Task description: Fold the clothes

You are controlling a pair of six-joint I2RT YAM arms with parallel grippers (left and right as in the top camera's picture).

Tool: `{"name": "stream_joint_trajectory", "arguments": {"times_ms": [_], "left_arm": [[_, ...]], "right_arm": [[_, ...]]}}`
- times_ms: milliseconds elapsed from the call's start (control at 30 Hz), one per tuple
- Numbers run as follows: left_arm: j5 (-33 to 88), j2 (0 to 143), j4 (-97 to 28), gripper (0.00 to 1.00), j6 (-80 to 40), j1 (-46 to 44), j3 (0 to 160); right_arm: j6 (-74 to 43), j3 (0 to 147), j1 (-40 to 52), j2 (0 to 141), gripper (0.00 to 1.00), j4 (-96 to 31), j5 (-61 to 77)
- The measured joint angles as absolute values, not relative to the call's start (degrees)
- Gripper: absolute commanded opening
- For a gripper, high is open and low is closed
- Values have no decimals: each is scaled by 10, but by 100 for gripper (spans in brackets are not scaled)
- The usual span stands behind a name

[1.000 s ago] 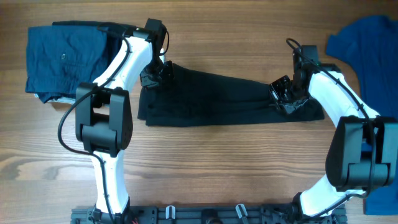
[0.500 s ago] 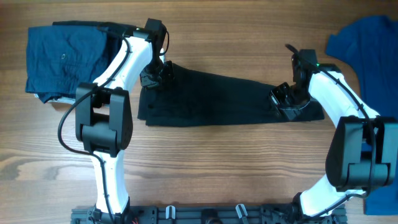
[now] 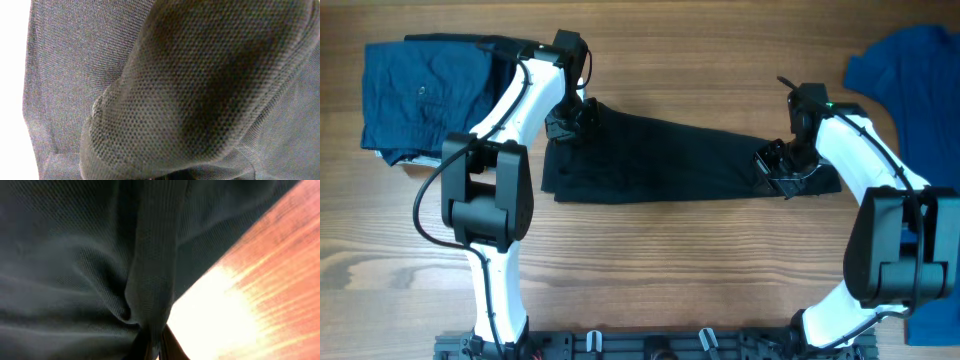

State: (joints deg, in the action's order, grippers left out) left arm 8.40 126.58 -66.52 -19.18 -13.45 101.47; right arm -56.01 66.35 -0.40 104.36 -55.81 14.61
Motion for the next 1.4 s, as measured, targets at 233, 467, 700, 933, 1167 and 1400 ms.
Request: {"name": "stream_joint_trajectory", "arguments": {"times_ms": [233, 467, 700, 933, 1167, 1400], "left_arm": [[84, 1266, -665, 9, -192, -135, 1014], [84, 1266, -665, 9, -192, -135, 1015], [82, 1266, -665, 10, -192, -134, 1015], [82, 1266, -665, 11, -192, -131, 1015], [82, 1266, -665, 11, -192, -127, 1015], [82, 1266, -665, 12, -192, -127, 1015]], "right_arm": [[-553, 619, -4, 1043, 6, -524, 132], [-485, 630, -4, 1042, 41, -533, 130], [-421, 698, -7, 1005, 64, -535, 130], [-389, 715, -13, 981, 63, -543, 100], [-388, 715, -15, 981, 54, -548, -5], [-351, 715, -63, 983, 24, -538, -5]]}}
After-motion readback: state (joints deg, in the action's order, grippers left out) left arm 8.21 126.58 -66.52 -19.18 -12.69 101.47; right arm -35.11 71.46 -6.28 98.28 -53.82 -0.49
